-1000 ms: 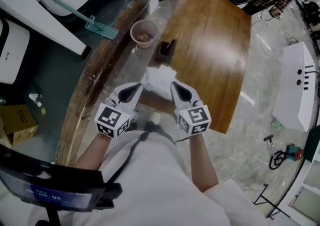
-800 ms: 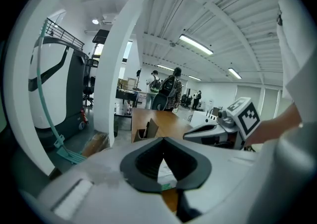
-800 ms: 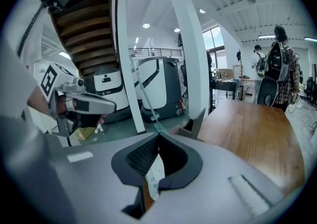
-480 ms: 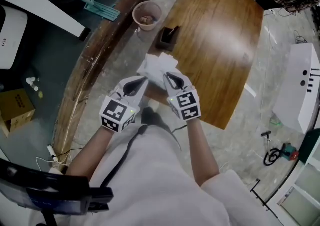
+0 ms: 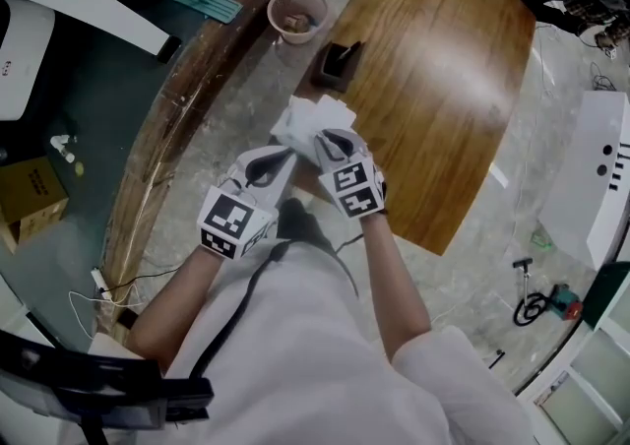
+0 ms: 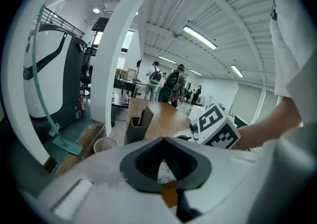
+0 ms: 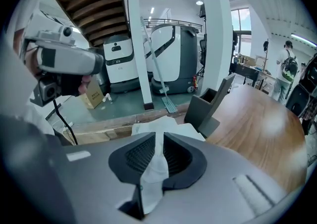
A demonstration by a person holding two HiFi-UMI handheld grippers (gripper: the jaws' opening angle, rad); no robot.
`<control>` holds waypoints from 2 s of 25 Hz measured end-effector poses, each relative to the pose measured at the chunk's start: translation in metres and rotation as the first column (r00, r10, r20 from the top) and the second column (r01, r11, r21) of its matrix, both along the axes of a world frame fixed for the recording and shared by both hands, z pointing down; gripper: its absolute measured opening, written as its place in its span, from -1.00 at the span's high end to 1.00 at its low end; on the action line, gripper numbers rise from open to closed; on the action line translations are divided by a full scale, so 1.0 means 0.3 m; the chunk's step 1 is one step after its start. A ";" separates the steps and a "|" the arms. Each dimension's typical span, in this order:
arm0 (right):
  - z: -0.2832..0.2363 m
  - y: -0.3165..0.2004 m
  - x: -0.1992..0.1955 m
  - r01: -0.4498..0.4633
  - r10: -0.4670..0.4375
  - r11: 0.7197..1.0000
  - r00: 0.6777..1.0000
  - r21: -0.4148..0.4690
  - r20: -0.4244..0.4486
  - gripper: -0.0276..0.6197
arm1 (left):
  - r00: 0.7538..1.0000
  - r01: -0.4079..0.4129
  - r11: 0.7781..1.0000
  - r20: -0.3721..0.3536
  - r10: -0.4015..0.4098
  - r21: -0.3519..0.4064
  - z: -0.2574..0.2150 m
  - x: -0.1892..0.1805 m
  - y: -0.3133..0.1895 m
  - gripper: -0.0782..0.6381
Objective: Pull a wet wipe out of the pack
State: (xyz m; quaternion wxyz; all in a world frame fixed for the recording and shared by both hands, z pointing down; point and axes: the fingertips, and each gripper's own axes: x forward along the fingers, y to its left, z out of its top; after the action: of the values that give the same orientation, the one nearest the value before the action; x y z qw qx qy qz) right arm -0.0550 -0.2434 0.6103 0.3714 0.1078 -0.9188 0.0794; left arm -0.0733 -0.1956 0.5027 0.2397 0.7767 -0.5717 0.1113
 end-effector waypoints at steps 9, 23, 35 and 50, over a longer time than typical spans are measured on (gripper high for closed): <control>0.056 -0.009 -0.018 0.040 -0.040 0.999 0.997 -0.004 -0.060 0.70 | 1.000 0.029 0.999 -0.011 -0.029 -0.020 0.020 -0.015 0.009 0.77; 0.078 -0.021 -0.018 0.006 -0.009 1.000 0.997 -0.030 -0.082 0.88 | 1.000 0.029 0.999 -0.003 -0.029 -0.022 0.016 -0.020 0.037 0.77; -0.004 -0.014 0.022 -0.044 0.044 0.999 0.999 -0.002 -0.015 0.88 | 1.000 0.010 1.000 0.003 -0.010 0.006 -0.015 -0.020 0.045 0.77; -0.090 0.012 0.073 -0.128 0.126 0.991 0.991 0.044 0.036 0.88 | 0.998 -0.063 0.997 0.015 0.063 0.041 -0.045 0.001 0.060 0.77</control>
State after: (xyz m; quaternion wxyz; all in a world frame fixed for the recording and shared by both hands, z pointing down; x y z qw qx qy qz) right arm -0.0331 -0.2398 0.5832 0.3476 0.1734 -0.9177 0.0835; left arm -0.0729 -0.1777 0.4892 0.2162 0.7984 -0.5507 0.1122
